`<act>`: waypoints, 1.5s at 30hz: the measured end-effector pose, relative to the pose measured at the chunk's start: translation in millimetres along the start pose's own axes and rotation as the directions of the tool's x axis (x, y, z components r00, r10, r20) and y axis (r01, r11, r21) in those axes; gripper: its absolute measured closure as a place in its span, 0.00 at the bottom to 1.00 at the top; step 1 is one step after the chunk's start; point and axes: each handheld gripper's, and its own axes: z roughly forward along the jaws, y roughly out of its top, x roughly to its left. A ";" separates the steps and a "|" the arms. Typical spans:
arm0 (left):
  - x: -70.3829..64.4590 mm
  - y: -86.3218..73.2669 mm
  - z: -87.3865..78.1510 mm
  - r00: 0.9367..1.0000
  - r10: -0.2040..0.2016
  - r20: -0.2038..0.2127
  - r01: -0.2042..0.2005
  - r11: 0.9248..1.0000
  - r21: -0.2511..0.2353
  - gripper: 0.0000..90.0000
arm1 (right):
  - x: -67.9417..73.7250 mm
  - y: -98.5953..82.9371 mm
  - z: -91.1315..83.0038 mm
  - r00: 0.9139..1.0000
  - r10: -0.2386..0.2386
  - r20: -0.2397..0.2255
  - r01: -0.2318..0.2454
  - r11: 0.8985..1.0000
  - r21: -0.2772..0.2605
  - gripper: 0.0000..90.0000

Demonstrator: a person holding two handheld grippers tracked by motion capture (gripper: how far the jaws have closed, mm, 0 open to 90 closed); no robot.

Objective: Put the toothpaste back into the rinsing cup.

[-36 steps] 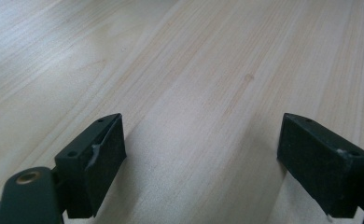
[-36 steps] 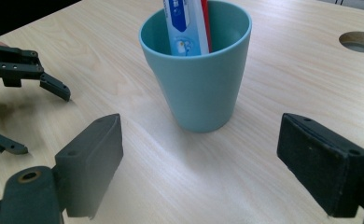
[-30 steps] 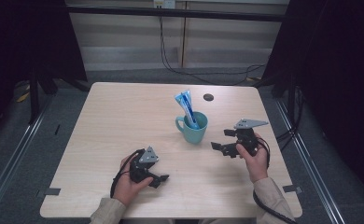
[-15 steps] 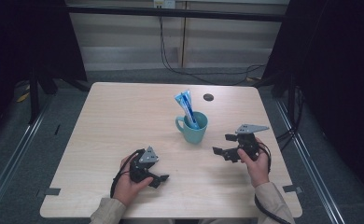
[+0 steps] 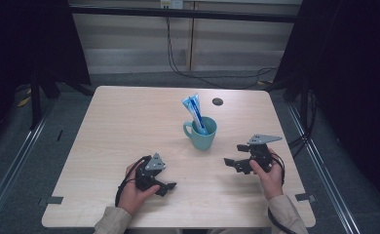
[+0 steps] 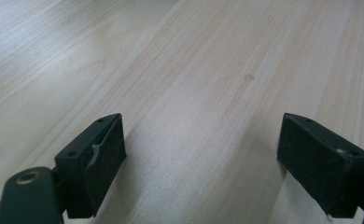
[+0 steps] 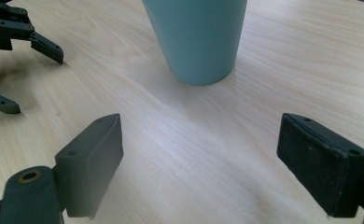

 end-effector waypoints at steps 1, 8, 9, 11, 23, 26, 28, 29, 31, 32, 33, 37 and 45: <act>0.1 0.0 0.1 1.000 0.001 0.000 -0.001 1.000 -0.001 0.16 | 0.1 -0.9 -0.4 1.000 0.001 0.004 -0.001 1.000 0.003 0.16; 0.1 0.0 0.1 1.000 0.001 0.000 -0.001 1.000 -0.001 0.16 | -0.7 -6.8 -2.1 1.000 -0.006 0.009 0.006 1.000 0.014 0.16; 0.1 0.0 0.1 1.000 0.001 0.000 -0.001 1.000 -0.001 0.16 | -1.0 -7.7 -2.4 1.000 -0.006 0.007 0.006 1.000 0.015 0.16; 0.0 0.0 0.0 1.000 0.000 0.000 0.000 1.000 0.000 0.17 | -1.3 -9.3 -3.0 1.000 -0.009 0.012 0.009 1.000 0.022 0.16; 0.0 0.0 0.1 1.000 0.001 0.000 -0.001 1.000 -0.001 0.16 | -2.2 -20.6 -6.1 1.000 -0.010 0.020 0.010 0.999 0.043 0.16; 0.1 0.0 0.1 1.000 0.001 0.000 -0.001 1.000 -0.002 0.17 | -2.2 -23.0 -6.6 1.000 -0.010 0.026 0.008 0.999 0.051 0.16; 0.1 0.0 0.1 1.000 0.001 0.000 -0.001 1.000 -0.001 0.16 | -2.4 -24.5 -7.3 1.000 -0.007 0.026 0.006 0.999 0.053 0.16; 0.0 0.0 0.0 1.000 0.000 0.000 0.000 1.000 0.000 0.17 | -2.9 -25.2 -7.5 1.000 -0.011 0.026 0.009 0.998 0.055 0.16; 0.0 0.0 0.1 1.000 0.000 0.000 0.000 1.000 -0.002 0.16 | -3.2 -26.6 -8.3 0.999 -0.014 0.029 0.012 0.998 0.061 0.16; 0.1 0.0 0.1 1.000 0.001 0.000 -0.001 1.000 -0.001 0.16 | -3.4 -27.4 -8.4 0.999 -0.011 0.033 0.009 0.998 0.064 0.16; 0.1 0.0 0.1 1.000 0.001 0.000 -0.001 1.000 -0.001 0.16 | -3.9 -28.5 -8.5 0.999 -0.018 0.034 0.015 0.997 0.072 0.16; 0.0 0.0 0.1 1.000 0.000 0.000 0.000 1.000 -0.001 0.16 | -4.3 -31.9 -9.1 0.999 -0.025 0.038 0.022 0.996 0.087 0.16; 0.0 0.0 0.1 1.000 -0.001 0.001 0.001 1.000 -0.001 0.16 | -6.0 -38.8 -11.8 0.998 -0.032 0.053 0.026 0.993 0.113 0.16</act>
